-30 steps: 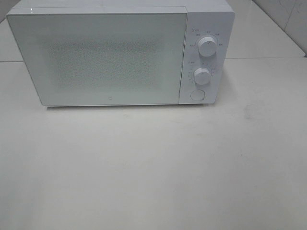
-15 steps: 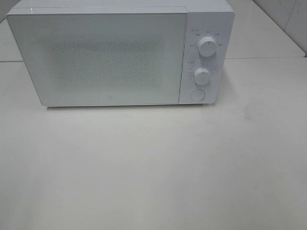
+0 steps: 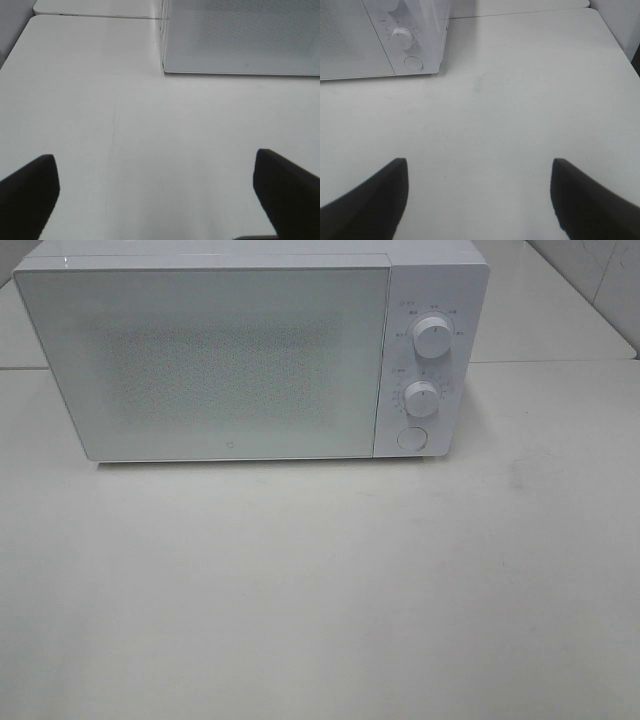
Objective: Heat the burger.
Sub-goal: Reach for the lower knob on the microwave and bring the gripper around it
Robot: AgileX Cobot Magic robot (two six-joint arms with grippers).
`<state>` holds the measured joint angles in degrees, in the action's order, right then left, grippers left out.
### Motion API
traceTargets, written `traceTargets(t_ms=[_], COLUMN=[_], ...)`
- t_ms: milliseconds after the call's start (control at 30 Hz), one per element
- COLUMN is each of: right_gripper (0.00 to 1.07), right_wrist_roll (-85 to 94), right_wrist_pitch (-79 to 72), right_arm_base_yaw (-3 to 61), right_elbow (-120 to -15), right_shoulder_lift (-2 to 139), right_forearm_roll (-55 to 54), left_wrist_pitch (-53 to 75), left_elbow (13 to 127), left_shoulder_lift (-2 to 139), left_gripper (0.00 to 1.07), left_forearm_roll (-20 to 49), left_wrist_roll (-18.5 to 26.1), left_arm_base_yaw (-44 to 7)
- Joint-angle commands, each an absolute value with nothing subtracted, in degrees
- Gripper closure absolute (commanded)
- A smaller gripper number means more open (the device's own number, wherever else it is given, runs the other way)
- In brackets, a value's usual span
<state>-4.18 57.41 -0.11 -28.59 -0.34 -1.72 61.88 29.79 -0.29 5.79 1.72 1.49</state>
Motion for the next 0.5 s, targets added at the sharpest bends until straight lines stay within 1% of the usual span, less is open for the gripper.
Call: traceTargets(t_ms=[33, 200, 500], right_gripper=[0.32, 0.32, 0.32], right_wrist_roll=[-3.5, -3.5, -3.5], right_wrist_pitch=[56.9, 54.7, 47.8], right_arm_base_yaw=[-0.5, -0.5, -0.5], right_elbow=[-28.5, -30.3, -30.2], right_shoulder_lift=[-1.8, 1.7, 9.0], right_forearm_roll=[-1.7, -1.5, -1.5], left_wrist_pitch=[61.2, 61.2, 61.2], left_elbow=[29.6, 29.6, 29.6], left_shoulder_lift=[-1.6, -1.6, -1.6], left_gripper=[0.08, 0.08, 0.08], left_forearm_roll=[6.2, 6.2, 6.2], left_wrist_roll=[1.6, 1.6, 1.6], left_arm_base_yaw=[1.7, 1.7, 1.7])
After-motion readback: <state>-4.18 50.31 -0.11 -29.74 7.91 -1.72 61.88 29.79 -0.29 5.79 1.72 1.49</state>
